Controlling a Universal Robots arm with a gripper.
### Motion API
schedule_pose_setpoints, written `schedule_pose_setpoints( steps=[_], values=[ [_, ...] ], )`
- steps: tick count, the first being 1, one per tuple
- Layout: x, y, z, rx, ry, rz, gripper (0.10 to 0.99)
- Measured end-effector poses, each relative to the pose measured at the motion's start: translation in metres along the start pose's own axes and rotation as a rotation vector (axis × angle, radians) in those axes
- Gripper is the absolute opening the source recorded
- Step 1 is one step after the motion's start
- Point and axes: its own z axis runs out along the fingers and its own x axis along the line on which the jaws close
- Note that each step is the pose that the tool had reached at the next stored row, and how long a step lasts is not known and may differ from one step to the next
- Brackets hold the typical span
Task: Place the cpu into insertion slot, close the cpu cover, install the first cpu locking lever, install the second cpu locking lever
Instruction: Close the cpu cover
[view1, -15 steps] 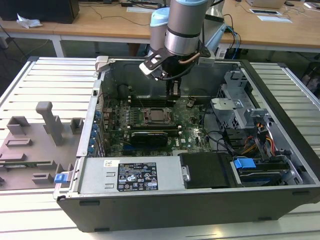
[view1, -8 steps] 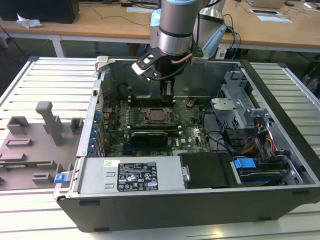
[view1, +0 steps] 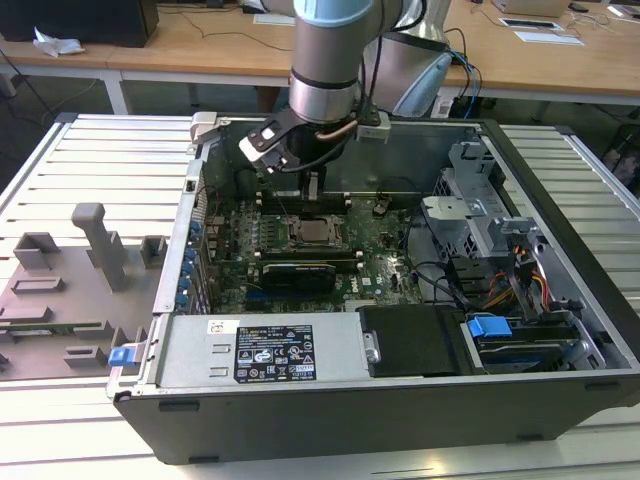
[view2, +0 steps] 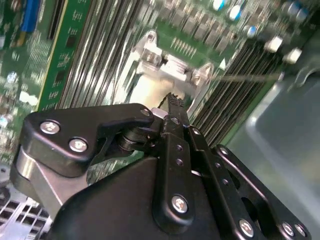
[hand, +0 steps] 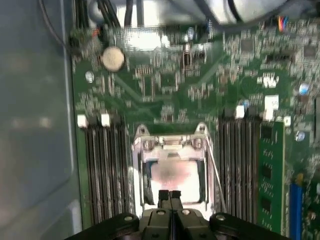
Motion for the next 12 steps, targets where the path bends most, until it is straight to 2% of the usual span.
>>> schedule_pose_setpoints(
  steps=[3, 5, 8, 12],
  values=[
    [-0.0007, -0.0122, 0.0102, 0.0, -0.0001, 0.0, 0.106],
    [-0.001, -0.0162, 0.0136, 0.0, 0.0, 0.0, 0.106],
    [-0.0011, -0.0181, 0.0185, 0.0, 0.0, 0.0, 0.106],
    [-0.0012, -0.0174, 0.0202, 0.0, -0.0003, 0.0, 0.106]
  ],
)
